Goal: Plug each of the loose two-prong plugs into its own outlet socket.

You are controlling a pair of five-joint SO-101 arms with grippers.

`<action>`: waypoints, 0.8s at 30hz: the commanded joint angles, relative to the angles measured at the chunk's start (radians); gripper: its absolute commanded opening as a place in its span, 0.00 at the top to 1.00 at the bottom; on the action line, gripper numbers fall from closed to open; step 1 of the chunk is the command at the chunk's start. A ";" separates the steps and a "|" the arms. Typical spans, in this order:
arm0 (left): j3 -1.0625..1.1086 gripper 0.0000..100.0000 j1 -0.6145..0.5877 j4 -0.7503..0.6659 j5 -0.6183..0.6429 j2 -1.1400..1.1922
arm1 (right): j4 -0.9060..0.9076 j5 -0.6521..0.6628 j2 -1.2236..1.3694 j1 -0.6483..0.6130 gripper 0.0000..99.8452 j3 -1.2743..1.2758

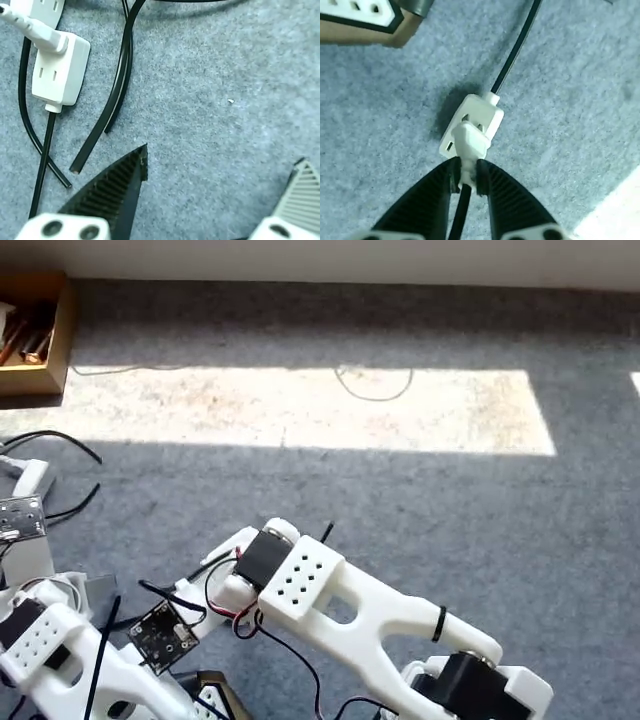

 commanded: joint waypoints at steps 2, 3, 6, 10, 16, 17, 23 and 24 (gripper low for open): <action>-0.004 0.58 0.008 -0.009 -0.003 0.001 | -0.012 0.012 0.036 0.018 0.99 -0.027; -0.004 0.58 0.008 -0.009 -0.003 0.001 | -0.028 0.012 0.065 0.033 0.99 -0.027; -0.004 0.58 0.008 -0.009 -0.003 0.001 | -0.071 0.012 0.154 0.059 0.99 -0.030; -0.004 0.58 0.008 -0.009 -0.003 0.001 | -0.025 0.012 0.223 0.058 0.99 -0.122; 0.012 0.58 0.015 -0.012 -0.003 -0.001 | 0.142 0.012 0.226 0.073 0.99 -0.248; 0.012 0.58 0.015 -0.012 -0.003 -0.001 | 0.166 0.012 0.225 0.085 0.99 -0.262; -0.019 0.58 0.025 -0.009 0.005 -0.007 | 0.237 -0.121 0.225 0.194 0.99 -0.384; -0.042 0.58 0.038 -0.006 0.020 -0.004 | 0.237 -0.181 0.225 0.205 0.99 -0.404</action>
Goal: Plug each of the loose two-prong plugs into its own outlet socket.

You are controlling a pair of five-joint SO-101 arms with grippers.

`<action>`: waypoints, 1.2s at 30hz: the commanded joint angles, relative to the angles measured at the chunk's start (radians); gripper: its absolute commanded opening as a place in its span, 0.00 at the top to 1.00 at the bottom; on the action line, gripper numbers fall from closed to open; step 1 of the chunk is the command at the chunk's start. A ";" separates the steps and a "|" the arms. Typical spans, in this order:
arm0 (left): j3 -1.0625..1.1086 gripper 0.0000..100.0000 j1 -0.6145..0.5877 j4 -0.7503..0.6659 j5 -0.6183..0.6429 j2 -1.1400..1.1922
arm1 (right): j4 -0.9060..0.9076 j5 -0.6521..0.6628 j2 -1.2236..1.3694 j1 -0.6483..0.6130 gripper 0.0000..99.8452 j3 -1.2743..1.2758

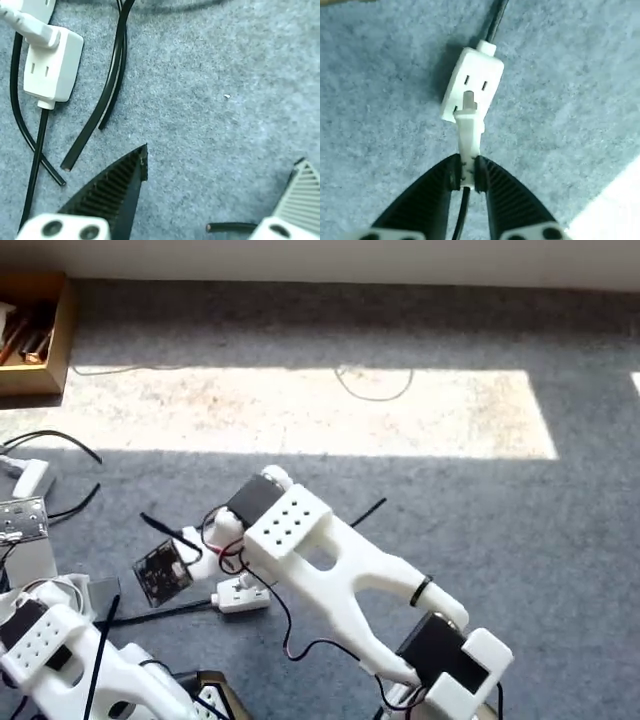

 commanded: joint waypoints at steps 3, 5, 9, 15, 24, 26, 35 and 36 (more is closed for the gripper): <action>-0.170 0.58 0.070 0.081 0.112 0.001 | 0.018 -0.315 -0.007 0.085 0.99 -0.133; -0.275 0.58 0.108 0.183 0.163 0.002 | 0.008 -0.428 -0.018 0.130 0.99 -0.180; -0.490 0.58 0.277 0.430 0.264 0.002 | -0.082 -0.586 -0.153 0.237 0.99 -0.280; -0.750 0.58 0.585 0.704 0.397 0.004 | -0.249 -0.703 -0.489 0.346 0.99 -0.019; -0.915 0.58 0.799 0.796 0.552 0.004 | -0.545 -0.807 -0.935 0.344 0.99 0.723; -0.921 0.58 0.826 0.781 0.589 0.004 | -0.535 -0.841 -0.978 0.311 0.99 0.773; -0.797 0.58 0.992 0.661 0.589 0.002 | -0.325 -0.911 -1.052 0.120 0.99 0.673; -0.773 0.58 0.997 0.637 0.589 0.002 | -0.294 -0.924 -1.052 0.099 0.99 0.639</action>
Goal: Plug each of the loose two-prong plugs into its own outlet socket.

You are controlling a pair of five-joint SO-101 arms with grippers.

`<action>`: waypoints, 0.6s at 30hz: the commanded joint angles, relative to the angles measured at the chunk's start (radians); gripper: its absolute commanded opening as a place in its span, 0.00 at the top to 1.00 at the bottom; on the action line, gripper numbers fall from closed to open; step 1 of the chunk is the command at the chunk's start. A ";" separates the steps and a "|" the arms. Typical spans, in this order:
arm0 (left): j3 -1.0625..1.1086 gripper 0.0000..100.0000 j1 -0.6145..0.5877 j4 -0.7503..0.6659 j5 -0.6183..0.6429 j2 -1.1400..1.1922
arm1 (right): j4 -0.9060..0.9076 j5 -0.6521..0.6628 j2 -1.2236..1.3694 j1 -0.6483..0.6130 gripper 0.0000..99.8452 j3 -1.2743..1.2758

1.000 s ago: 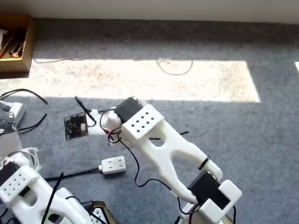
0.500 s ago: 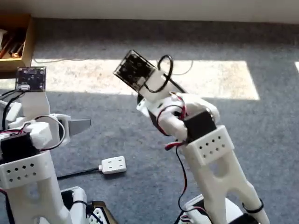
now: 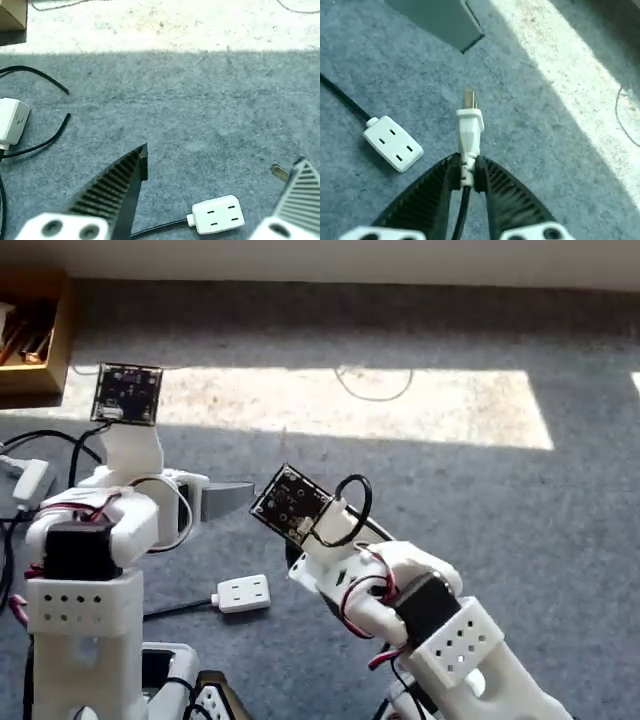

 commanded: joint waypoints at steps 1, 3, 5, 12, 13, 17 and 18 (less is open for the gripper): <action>0.061 0.58 0.030 -0.080 0.003 0.002 | 0.094 -0.032 -0.028 -0.065 0.99 -0.147; 0.111 0.58 0.031 -0.100 0.003 0.002 | 0.127 -0.032 -0.027 -0.073 0.99 -0.205; 0.157 0.58 0.033 -0.110 0.002 0.002 | 0.145 -0.034 -0.027 -0.073 0.99 -0.254; 0.272 0.58 0.114 -0.157 0.000 -0.007 | 0.168 -0.037 0.038 -0.073 0.99 -0.335; 0.274 0.58 0.125 -0.155 0.000 -0.007 | 0.168 -0.038 0.064 -0.073 0.99 -0.335; 0.271 0.58 0.124 -0.152 -0.002 -0.007 | 0.166 -0.037 0.156 -0.071 0.99 -0.337; 0.266 0.58 0.087 -0.157 -0.011 -0.007 | 0.170 -0.035 0.173 -0.070 0.99 -0.337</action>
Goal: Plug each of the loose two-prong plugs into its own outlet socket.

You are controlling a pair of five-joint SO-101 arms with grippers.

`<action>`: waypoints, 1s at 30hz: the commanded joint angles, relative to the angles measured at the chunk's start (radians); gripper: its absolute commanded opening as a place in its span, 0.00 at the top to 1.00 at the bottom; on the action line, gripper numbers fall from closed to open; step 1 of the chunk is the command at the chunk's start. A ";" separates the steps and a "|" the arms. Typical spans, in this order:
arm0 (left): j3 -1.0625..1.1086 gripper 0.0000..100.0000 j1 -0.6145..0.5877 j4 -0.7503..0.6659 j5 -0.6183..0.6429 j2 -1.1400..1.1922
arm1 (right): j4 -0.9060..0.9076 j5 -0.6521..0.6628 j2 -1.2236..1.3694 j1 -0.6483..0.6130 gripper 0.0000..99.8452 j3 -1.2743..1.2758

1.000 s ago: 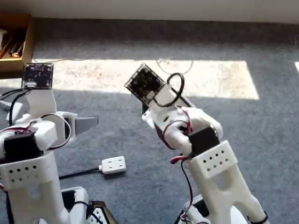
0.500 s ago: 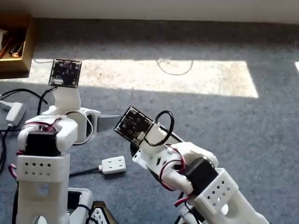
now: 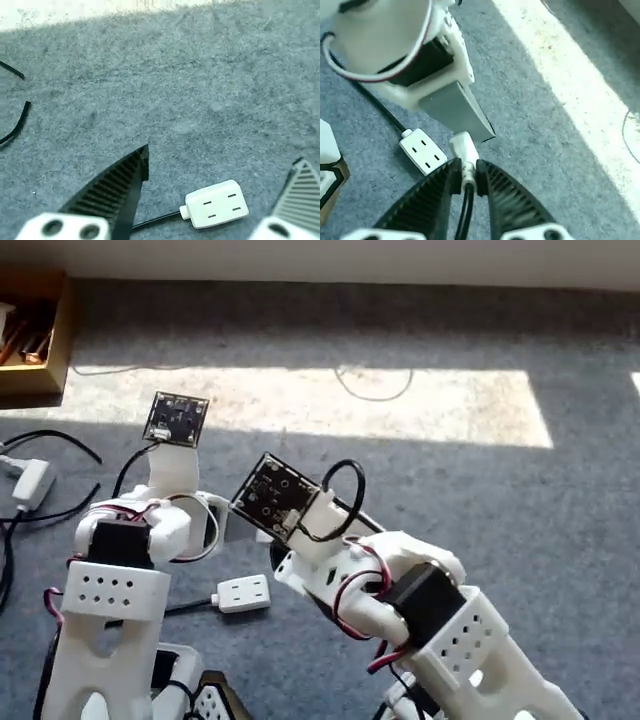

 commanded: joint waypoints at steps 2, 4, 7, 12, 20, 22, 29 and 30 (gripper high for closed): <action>-0.016 0.58 -0.130 -0.029 -0.038 -0.007 | 0.028 -0.008 0.073 0.021 0.99 -0.064; -0.019 0.58 -0.286 -0.069 -0.043 -0.001 | 0.048 -0.005 0.096 0.041 0.99 -0.067; -0.019 0.58 -0.493 -0.103 -0.041 0.001 | 0.107 -0.011 0.165 0.048 0.99 -0.116; 0.028 0.58 -0.693 -0.118 -0.040 0.001 | 0.254 -0.104 0.447 0.048 0.99 -0.369; 0.259 0.58 -0.773 -0.348 -0.038 0.001 | 0.558 -0.471 0.947 -0.010 0.99 -0.926; 0.295 0.58 -0.796 -0.391 -0.038 0.001 | 0.552 -0.546 1.003 0.005 0.99 -0.934; 0.314 0.58 -0.843 -0.428 -0.098 0.002 | 0.556 -0.980 1.035 -0.019 0.99 -0.823; 0.318 0.58 -0.843 -0.428 -0.109 0.002 | 0.556 -0.994 1.021 -0.019 0.99 -0.799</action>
